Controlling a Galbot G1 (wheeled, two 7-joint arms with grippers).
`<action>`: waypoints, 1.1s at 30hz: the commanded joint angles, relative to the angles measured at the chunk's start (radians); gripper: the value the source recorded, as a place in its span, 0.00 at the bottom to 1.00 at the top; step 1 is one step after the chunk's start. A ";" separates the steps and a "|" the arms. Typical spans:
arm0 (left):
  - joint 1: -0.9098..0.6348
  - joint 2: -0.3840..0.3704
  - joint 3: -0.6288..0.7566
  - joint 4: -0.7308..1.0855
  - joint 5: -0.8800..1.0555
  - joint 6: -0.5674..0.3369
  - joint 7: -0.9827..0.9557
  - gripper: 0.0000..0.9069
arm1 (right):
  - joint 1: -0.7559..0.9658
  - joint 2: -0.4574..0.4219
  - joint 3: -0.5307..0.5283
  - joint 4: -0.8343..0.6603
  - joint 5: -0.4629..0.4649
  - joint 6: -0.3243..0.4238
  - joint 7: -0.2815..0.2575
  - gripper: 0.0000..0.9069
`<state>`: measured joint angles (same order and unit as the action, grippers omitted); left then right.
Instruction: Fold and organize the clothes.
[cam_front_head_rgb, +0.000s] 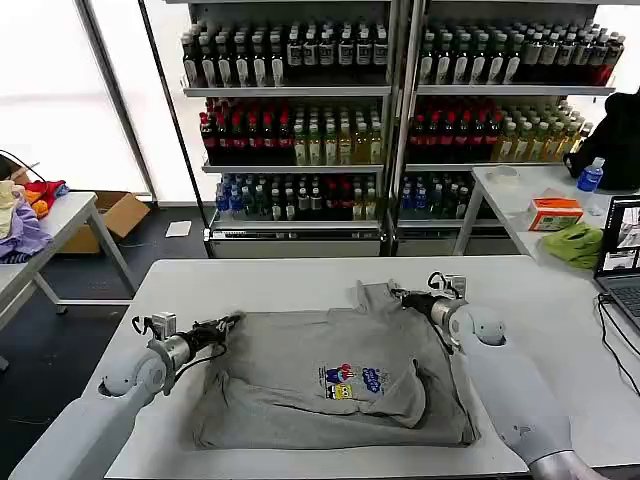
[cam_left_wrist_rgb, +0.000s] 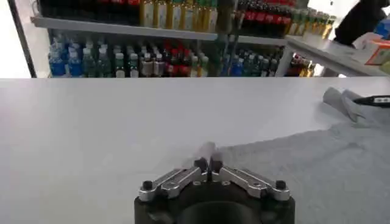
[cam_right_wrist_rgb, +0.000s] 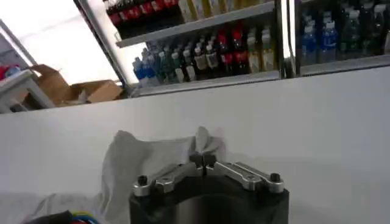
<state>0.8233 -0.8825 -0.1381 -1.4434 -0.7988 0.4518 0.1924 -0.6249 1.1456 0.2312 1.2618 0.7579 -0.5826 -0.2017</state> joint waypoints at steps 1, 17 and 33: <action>0.064 0.020 -0.073 -0.141 -0.051 -0.009 -0.037 0.01 | -0.122 -0.056 0.073 0.227 0.142 0.003 0.010 0.00; 0.339 0.079 -0.250 -0.480 -0.058 -0.005 -0.100 0.01 | -0.496 -0.173 0.333 0.591 0.289 0.002 0.037 0.00; 0.663 0.050 -0.422 -0.664 0.066 0.105 -0.119 0.01 | -0.927 -0.110 0.514 0.775 0.308 0.004 0.024 0.00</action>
<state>1.2401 -0.8168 -0.4333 -1.9571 -0.8045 0.4989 0.0766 -1.2864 1.0116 0.6438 1.9059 1.0422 -0.5790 -0.1743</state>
